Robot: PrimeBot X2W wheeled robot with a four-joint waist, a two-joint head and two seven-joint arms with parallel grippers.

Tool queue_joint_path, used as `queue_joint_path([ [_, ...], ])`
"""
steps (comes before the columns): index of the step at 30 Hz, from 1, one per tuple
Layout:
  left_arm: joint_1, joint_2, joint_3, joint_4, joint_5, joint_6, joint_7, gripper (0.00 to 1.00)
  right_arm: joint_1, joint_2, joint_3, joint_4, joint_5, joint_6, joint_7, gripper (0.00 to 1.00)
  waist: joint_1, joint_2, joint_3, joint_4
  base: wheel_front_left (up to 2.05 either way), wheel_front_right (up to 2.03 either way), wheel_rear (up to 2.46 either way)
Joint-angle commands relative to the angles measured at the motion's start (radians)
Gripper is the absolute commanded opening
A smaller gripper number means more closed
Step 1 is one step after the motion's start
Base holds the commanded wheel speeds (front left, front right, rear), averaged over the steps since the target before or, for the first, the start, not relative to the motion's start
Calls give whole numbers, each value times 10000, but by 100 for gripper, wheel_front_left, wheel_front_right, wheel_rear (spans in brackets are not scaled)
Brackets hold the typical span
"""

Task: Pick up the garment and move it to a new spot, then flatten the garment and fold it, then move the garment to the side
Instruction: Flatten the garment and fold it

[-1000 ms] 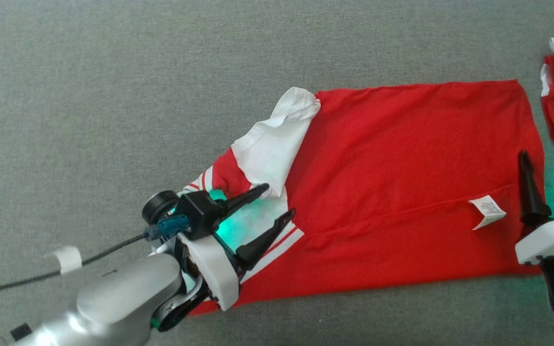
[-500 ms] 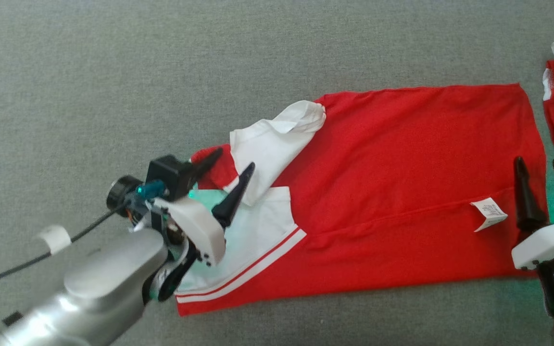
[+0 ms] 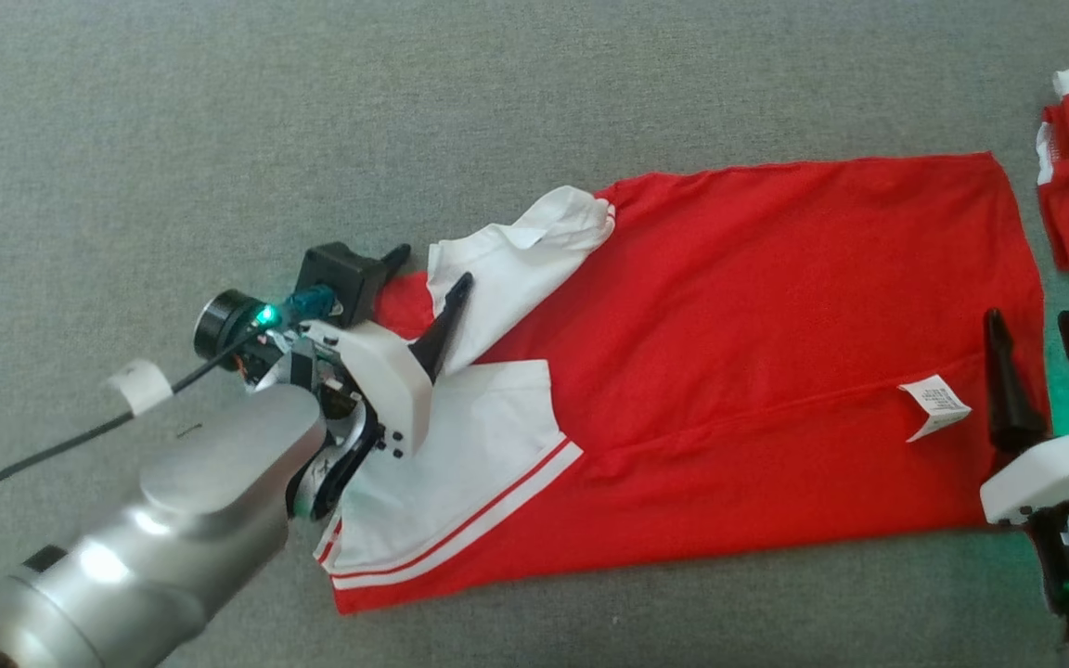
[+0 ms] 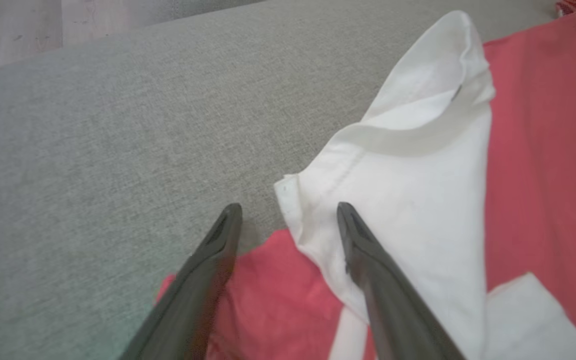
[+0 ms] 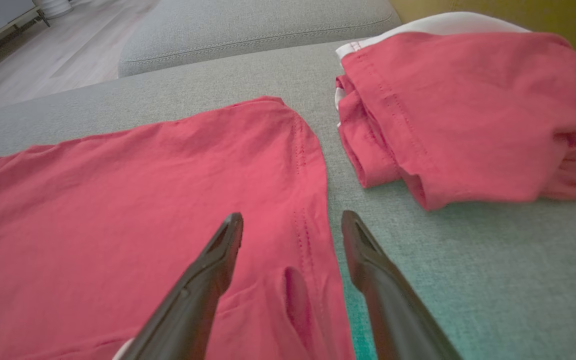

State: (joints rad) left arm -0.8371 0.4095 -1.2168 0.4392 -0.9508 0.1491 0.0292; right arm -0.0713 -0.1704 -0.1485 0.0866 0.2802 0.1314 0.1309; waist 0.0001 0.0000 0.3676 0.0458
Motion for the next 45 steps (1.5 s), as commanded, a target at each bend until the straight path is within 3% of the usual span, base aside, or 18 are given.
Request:
queue_joint_path([
  [1, -469, 170, 297, -15, 49, -54, -42, 100, -49, -108, 197, -271, -24, -7, -116, 100, -1, 0, -13, -6, 0, 0, 0],
  [2, -495, 138, 280, 97, 67, -78, -53, 100, -44, -104, 195, -258, -22, -7, -125, 100, -1, 0, -20, -5, 0, 0, 0],
  [3, -506, 103, 287, 201, 59, -89, -76, 82, -38, -106, 195, -244, -20, -7, -129, 100, -1, 0, -29, -4, 0, 0, 0],
  [4, -519, 73, 293, 291, 50, -112, -100, 49, -35, -117, 193, -227, -13, -7, -130, 100, -1, 0, -40, -1, 0, 0, 0],
  [6, -560, 28, 318, 439, 44, -143, -171, 4, -29, -145, 178, -204, -6, -7, -137, 100, -1, 0, -52, 15, 0, 0, 0],
  [7, -575, 4, 339, 496, 28, -166, -211, 0, -29, -158, 169, -197, -3, -7, -137, 100, -1, 0, -62, 27, 0, 0, 0],
  [11, -746, 3, 408, 691, 110, -130, -393, 0, -102, -223, 162, -204, 13, -7, -104, 100, -1, 0, -85, 72, 0, 0, 0],
  [21, -1979, 419, 595, 854, 709, -681, -1132, 0, -1547, -752, 713, -295, 221, -7, 645, 100, -1, 0, 162, 57, 0, 0, 0],
  [26, -2747, 504, 741, 1132, 926, -1032, -1458, 0, -2950, -1338, 887, 507, 279, -7, 1524, 100, -1, 0, 415, 122, 0, 0, 0],
  [32, -3063, 195, 949, 1510, 538, -1586, -1514, 0, -4045, -2002, 1119, 1794, 680, -7, 2363, 100, -1, 0, 611, 369, 0, 0, 0],
  [39, -3195, -10, 1081, 2023, 230, -2084, -1691, 0, -4744, -2112, 1806, 2994, 1261, -7, 2485, 100, -1, 0, 771, 436, 0, 0, 0],
  [41, -3217, -37, 1090, 2169, 183, -2179, -1742, 0, -4949, -2053, 2080, 3327, 1447, -7, 2461, 8, -1, 0, 811, 435, 0, 0, 0],
  [42, -3231, -59, 1099, 2228, 140, -2237, -1756, 0, -5034, -2062, 2251, 3442, 1536, -7, 2443, 0, -1, 0, 836, 442, 0, 0, 0],
  [45, -3295, -115, 1196, 2373, -40, -2388, -1845, 0, -5319, -2218, 2572, 3616, 1721, -7, 2048, 0, -1, 0, 904, 467, 0, 0, 0],
])
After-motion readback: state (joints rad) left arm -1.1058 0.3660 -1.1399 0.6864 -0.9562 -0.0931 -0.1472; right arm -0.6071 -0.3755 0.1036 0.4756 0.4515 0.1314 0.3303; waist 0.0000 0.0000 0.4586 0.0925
